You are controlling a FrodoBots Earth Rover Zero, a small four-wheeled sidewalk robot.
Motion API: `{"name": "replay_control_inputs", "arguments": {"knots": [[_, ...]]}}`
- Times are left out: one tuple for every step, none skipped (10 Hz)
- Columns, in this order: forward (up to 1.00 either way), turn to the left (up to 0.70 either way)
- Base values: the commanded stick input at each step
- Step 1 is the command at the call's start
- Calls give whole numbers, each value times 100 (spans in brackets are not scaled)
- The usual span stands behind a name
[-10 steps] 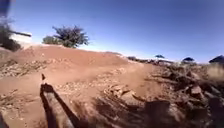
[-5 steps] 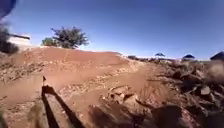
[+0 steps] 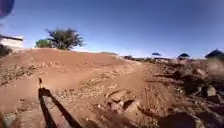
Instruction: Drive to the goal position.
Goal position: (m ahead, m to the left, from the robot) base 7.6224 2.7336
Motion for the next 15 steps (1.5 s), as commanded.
{"name": "replay_control_inputs", "arguments": {"knots": [[50, -50], [50, -50], [50, -50], [50, -50], [50, -50], [50, -44], [50, -8], [50, 0], [50, 0], [50, 0], [50, 0], [50, 0], [50, 0], [50, 0], [50, 0]]}}
